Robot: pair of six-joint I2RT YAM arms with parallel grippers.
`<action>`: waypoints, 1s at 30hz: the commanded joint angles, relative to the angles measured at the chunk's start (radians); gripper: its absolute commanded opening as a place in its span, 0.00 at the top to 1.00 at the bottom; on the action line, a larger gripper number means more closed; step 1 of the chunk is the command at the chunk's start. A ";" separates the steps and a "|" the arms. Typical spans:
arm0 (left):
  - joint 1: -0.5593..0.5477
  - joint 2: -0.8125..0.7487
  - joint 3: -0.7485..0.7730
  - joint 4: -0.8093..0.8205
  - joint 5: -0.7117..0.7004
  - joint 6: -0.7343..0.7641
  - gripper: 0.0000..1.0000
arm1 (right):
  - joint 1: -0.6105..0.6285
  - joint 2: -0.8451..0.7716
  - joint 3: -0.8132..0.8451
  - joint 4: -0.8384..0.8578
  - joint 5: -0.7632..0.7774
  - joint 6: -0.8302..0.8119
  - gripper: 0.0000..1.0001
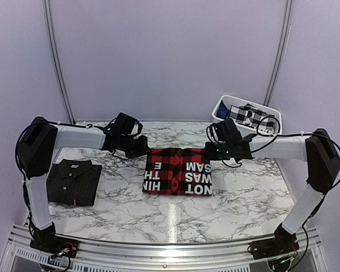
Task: Fold and stack the long sleeve shirts
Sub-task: Fold the 2/3-rectangle-folded shirt at the center of the board, then smooth out the square-folded shirt at the center of the board.
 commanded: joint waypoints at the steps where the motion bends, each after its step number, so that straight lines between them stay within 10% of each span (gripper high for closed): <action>1: 0.001 0.107 0.082 -0.027 0.019 0.019 1.00 | -0.030 0.047 -0.004 -0.023 0.043 0.004 1.00; 7: 0.013 0.156 0.158 -0.054 0.024 0.039 0.80 | -0.057 0.098 0.011 -0.044 0.041 0.000 0.97; 13: 0.046 0.057 0.104 -0.077 0.015 0.052 0.50 | -0.048 0.027 0.023 -0.112 0.068 -0.008 0.73; 19: 0.053 -0.049 -0.002 -0.078 0.021 0.056 0.40 | 0.109 -0.050 0.088 -0.175 0.121 -0.008 0.49; 30: 0.049 -0.137 -0.123 -0.079 0.075 0.033 0.40 | 0.260 0.097 0.065 -0.132 0.068 0.070 0.65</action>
